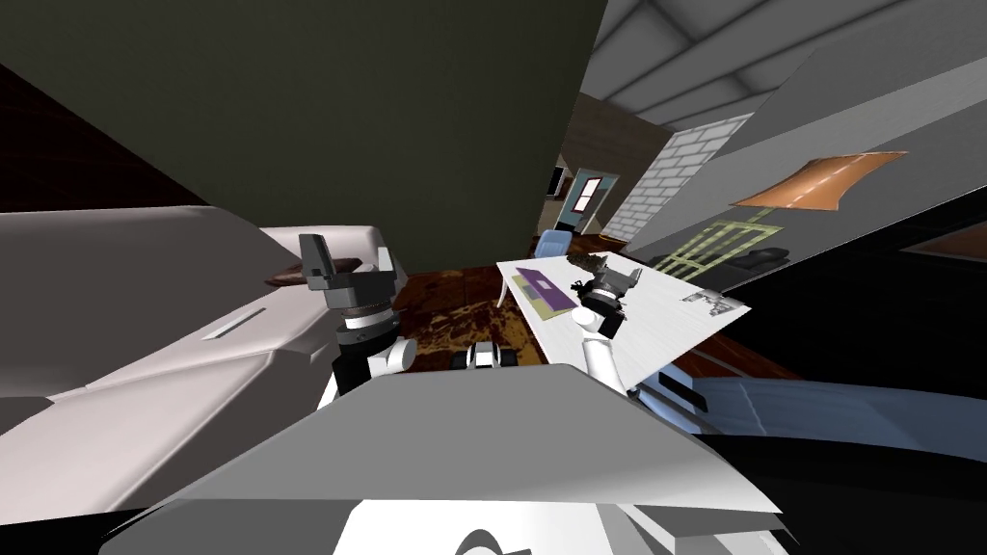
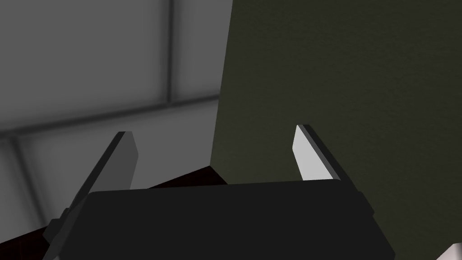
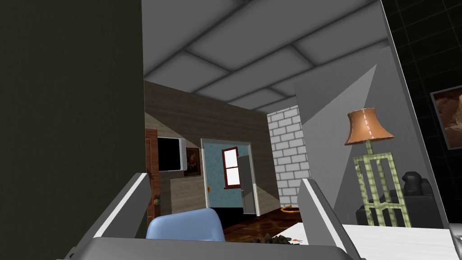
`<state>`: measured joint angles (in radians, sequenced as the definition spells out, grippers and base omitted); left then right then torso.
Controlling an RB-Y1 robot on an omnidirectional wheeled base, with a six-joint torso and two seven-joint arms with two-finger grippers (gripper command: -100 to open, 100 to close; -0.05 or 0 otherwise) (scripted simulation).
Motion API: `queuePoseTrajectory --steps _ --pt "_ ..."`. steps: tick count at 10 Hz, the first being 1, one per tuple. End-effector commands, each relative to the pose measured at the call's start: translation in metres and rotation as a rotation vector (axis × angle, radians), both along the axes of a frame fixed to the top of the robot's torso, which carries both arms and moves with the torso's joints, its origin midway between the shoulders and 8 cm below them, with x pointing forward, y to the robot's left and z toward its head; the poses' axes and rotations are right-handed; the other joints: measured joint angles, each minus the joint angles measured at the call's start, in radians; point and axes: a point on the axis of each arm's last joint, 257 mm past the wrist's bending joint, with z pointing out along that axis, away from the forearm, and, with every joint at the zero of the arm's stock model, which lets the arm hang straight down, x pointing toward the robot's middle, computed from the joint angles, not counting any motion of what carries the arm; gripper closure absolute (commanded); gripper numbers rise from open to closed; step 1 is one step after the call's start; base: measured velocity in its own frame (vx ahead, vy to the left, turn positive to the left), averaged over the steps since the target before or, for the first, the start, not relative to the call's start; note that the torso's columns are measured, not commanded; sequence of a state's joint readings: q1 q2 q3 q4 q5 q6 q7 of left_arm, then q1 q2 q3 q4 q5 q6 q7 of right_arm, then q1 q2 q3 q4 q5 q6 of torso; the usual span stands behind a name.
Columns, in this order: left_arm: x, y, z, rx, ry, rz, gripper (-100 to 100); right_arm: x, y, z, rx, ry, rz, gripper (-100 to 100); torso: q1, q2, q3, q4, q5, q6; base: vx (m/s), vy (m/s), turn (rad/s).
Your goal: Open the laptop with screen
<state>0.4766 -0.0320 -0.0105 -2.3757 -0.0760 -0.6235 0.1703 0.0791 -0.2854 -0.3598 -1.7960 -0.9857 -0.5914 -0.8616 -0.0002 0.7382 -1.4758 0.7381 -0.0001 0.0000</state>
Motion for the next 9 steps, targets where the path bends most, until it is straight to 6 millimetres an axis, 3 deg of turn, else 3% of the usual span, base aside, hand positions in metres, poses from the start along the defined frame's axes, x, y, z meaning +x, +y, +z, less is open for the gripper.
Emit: queuePoseTrajectory --steps 1,3,4,9 --pt "0.0 0.0 0.0 0.0 0.0 0.0 0 0.0073 -0.0033 0.0133 -0.001 0.002 0.018 -100 0.0 0.0 0.0 0.0 0.0 0.0 0.004 0.032 -0.046" --pt "0.0 0.0 0.0 0.0 0.0 0.0 0 0.0073 -0.0031 0.0164 -0.002 0.001 0.02 -100 0.0 0.0 0.0 0.0 0.0 0.0 0.004 0.026 -0.034" --pt "0.0 0.0 0.0 0.0 0.0 0.0 0 0.0079 -0.0031 0.0166 -0.002 0.002 0.021 0 -0.001 0.0 0.0 0.0 0.0 0.0 0.0 0.0 0.0" --pt "0.0 0.0 0.0 0.0 0.0 0.0 0 0.0079 -0.0031 0.0166 -0.002 0.002 0.021 0 0.0 0.0 0.0 0.0 0.0 0.0 0.0 0.0 0.0"
